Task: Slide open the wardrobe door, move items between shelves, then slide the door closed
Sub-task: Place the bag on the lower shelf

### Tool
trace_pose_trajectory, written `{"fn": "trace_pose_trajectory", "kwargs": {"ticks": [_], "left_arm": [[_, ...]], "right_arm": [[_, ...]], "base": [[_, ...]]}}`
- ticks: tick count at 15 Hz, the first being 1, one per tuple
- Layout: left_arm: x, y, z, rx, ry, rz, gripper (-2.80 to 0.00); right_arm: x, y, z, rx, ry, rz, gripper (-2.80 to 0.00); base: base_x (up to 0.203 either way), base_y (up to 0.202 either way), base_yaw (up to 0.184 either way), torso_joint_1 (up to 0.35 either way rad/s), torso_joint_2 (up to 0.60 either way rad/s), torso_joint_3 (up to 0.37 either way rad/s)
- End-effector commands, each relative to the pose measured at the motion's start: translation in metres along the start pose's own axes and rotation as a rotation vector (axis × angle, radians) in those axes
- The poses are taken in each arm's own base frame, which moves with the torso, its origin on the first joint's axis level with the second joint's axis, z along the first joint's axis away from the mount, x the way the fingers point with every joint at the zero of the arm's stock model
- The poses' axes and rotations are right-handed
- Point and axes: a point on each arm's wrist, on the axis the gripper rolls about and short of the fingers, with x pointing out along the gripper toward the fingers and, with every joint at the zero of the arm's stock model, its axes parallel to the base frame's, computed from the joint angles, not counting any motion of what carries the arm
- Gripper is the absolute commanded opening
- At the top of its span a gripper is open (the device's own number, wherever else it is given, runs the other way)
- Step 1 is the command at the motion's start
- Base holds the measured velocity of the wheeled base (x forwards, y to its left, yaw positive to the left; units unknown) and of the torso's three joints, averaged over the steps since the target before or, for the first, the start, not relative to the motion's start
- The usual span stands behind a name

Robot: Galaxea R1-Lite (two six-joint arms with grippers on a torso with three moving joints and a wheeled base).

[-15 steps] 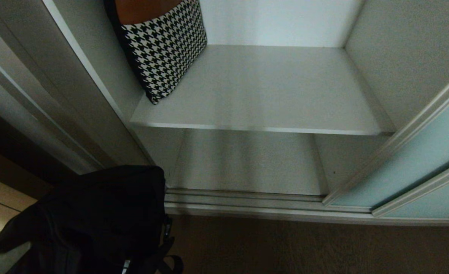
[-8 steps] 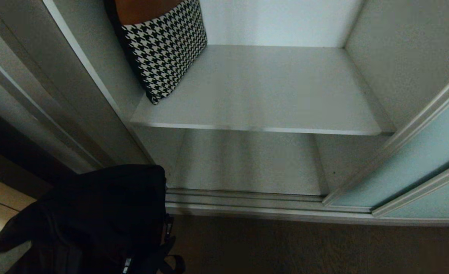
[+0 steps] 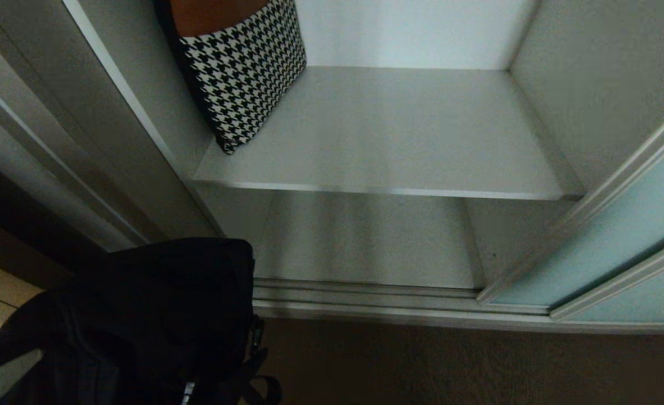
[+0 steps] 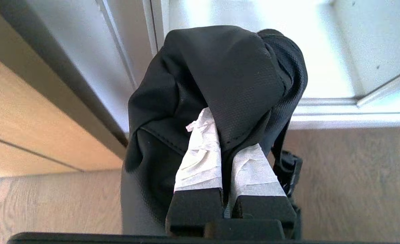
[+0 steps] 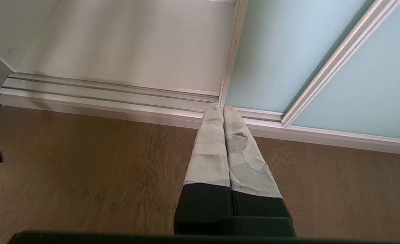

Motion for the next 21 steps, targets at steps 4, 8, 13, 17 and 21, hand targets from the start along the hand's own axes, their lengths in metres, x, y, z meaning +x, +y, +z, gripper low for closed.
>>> {"fn": "trace_pose_trajectory", "kwargs": {"ticks": [4, 8, 13, 17, 21], "left_arm": [[0.004, 0.0, -0.004, 0.002, 0.027, 0.0, -2.8], [0.004, 0.0, -0.001, 0.002, 0.022, 0.0, -2.8], [-0.001, -0.001, -0.002, 0.0, -0.016, -0.034, -2.8], [0.0, -0.001, -0.005, 0.004, -0.005, -0.039, -2.8], [0.0, 0.0, -0.009, 0.005, 0.006, -0.039, -2.8]], "right_arm": [[0.0, 0.0, 0.0, 0.0, 0.0, 0.002, -2.8], [0.0, 0.0, 0.0, 0.0, 0.001, 0.001, -2.8], [0.0, 0.0, 0.0, 0.0, -0.002, 0.002, -2.8], [0.0, 0.0, 0.0, 0.0, 0.001, 0.0, -2.8], [0.0, 0.0, 0.0, 0.0, 0.0, 0.002, -2.8]], "base": [[0.0, 0.0, 0.0, 0.0, 0.0, 0.0], [0.0, 0.0, 0.0, 0.0, 0.0, 0.0], [-0.106, 0.0, 0.0, -0.001, 0.0, 0.003], [0.0, 0.0, 0.0, 0.0, 0.0, 0.0], [0.0, 0.0, 0.0, 0.0, 0.0, 0.0]]}}
